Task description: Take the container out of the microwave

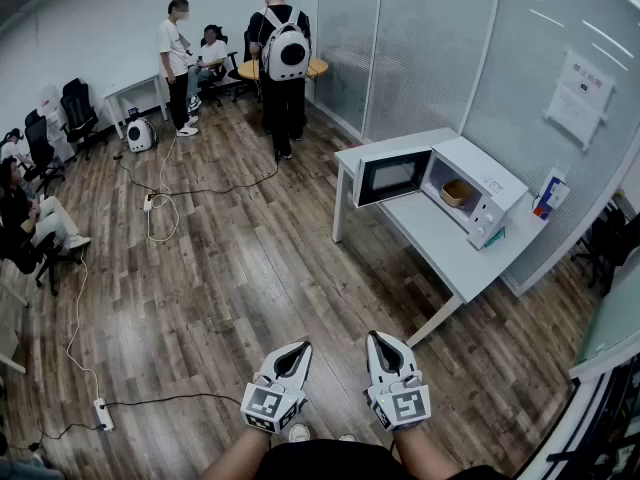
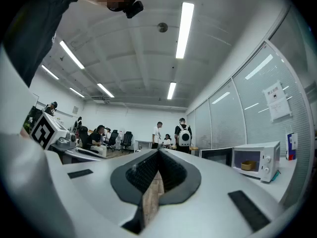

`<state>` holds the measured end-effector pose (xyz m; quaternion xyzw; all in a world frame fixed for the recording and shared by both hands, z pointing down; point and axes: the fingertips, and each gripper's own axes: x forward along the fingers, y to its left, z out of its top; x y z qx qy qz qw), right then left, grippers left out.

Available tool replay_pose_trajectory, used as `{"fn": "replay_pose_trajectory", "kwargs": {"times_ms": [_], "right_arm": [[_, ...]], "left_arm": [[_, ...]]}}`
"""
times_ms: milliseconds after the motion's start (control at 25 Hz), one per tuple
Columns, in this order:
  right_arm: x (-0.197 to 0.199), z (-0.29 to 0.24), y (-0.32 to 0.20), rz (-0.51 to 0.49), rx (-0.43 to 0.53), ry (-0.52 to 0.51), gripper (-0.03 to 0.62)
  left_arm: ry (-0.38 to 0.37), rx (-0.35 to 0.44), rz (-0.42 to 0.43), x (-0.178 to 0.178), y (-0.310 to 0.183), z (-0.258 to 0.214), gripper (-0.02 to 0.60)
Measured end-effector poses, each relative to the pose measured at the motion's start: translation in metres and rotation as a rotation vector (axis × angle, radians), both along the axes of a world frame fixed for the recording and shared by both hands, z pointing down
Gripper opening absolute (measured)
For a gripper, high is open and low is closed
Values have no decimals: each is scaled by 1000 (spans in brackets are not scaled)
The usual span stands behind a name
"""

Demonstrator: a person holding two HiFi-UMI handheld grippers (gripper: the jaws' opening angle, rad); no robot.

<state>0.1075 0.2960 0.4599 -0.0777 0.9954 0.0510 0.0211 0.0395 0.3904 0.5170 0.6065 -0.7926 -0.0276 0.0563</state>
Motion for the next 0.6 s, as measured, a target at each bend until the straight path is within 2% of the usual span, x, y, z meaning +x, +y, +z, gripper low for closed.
{"fn": "replay_pose_trajectory", "kwargs": {"times_ms": [400, 600], "right_arm": [[1, -4, 27, -27, 15, -2, -2], [1, -7, 42, -64, -34, -53, -2]], "left_arm": [[2, 13, -5, 4, 15, -3, 5], [7, 13, 30, 9, 18, 3, 5]]}}
